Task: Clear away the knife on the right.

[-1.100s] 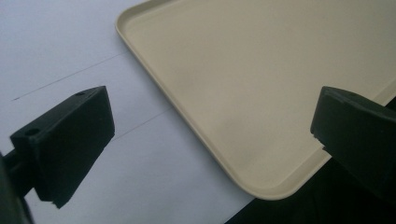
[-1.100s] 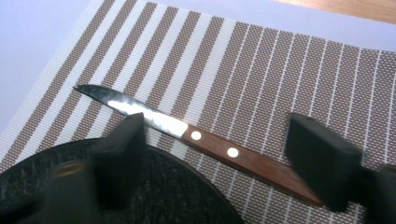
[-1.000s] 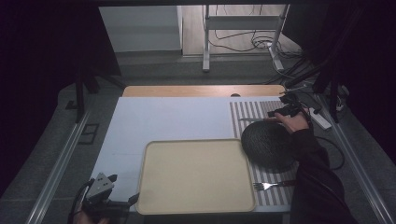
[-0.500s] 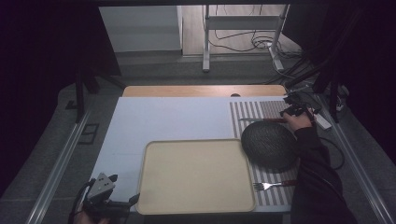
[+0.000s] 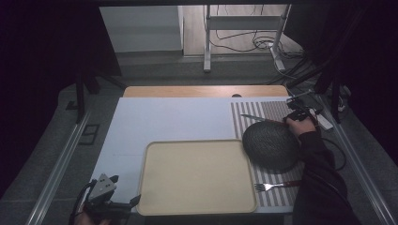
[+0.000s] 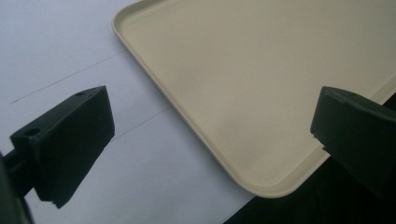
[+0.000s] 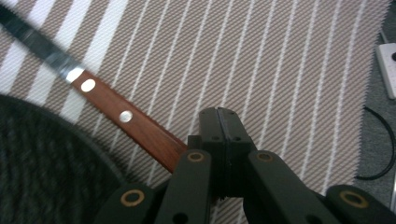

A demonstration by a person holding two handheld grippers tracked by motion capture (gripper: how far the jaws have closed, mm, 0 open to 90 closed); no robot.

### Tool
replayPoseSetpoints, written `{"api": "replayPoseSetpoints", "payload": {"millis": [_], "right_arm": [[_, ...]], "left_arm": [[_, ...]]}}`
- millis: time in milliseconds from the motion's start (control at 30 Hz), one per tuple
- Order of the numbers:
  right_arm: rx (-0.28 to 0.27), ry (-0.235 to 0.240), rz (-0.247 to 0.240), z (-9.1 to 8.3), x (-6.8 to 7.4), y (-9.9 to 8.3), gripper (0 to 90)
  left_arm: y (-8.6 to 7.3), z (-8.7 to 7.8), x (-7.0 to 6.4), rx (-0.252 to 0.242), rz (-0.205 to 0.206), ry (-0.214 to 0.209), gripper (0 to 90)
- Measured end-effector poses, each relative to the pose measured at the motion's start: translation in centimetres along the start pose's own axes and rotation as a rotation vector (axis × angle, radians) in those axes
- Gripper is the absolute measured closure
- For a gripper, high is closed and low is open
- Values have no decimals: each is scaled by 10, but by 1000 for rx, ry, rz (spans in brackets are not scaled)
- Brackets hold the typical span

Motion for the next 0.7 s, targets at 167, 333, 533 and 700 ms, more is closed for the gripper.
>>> {"api": "replayPoseSetpoints", "payload": {"millis": [167,333,533,700], "right_arm": [[14,12,-5,-4,5,-5,900],[31,23,-8,-8,9,-12,900],[35,17,-13,-9,9,-12,881],[-7,22,7,-15,7,-9,799]], "left_arm": [[0,0,0,2,4,1,0],[0,0,0,3,3,3,0],[0,1,-1,4,5,3,0],[0,1,-1,4,7,3,0]]}}
Point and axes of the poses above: each handheld gripper's, and its own axes: z roughly forward along the jaws, y roughly out of its top, x roughly to its left, the point moved 4 cm from there along z, roughly forward along the jaws, and after that the axes turned 9 degrees about -z, right-handed, at the moved point
